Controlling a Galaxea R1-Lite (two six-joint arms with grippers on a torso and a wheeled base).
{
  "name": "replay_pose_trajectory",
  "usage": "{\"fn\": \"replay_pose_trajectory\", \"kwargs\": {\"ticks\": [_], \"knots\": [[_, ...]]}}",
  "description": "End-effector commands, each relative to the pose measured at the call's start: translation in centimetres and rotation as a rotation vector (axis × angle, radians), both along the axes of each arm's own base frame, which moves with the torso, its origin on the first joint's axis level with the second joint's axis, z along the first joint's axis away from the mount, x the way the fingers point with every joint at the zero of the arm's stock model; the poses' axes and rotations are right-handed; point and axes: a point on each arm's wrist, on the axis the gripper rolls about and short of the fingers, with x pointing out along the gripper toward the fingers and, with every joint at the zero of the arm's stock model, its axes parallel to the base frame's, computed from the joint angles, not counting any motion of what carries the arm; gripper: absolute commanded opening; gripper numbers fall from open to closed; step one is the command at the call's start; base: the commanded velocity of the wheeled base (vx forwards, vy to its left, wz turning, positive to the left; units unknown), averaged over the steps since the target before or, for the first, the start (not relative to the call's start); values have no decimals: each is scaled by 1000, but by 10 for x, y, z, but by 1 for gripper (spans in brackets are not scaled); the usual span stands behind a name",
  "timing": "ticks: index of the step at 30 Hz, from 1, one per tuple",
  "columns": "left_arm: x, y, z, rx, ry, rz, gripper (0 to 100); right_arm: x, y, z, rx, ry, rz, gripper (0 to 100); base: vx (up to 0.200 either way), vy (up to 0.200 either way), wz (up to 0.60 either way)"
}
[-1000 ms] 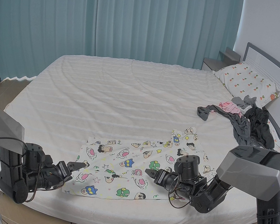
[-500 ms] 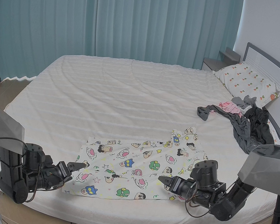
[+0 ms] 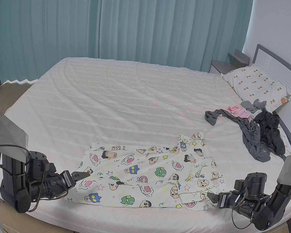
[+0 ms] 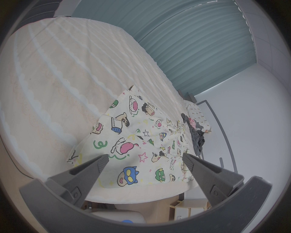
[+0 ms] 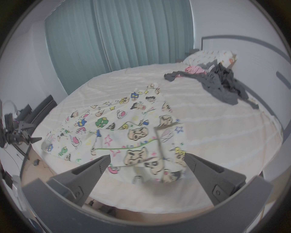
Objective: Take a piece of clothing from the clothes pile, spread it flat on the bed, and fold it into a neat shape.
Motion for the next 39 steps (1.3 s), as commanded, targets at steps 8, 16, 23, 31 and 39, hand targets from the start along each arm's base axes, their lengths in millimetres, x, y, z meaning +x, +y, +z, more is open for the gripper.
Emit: {"fn": "replay_pose_trajectory", "kwargs": {"ticks": [8,16,23,31,39], "knots": [[0,-3,-5,21,-4,-4,100,-18,-41,-52,-47,58,146,100,0,0,0],[1,-3,-4,21,-7,-3,100,-14,-40,-60,-57,70,169,100,0,0,0],[1,-3,-4,21,-7,-3,100,-5,-37,-61,-44,38,188,100,0,0,0],[1,-3,-4,21,-9,-3,100,11,-32,-61,-41,-20,205,100,0,0,0],[1,-3,-4,22,-7,-2,100,13,-32,-64,-40,-19,204,0,0,0,0]]}}
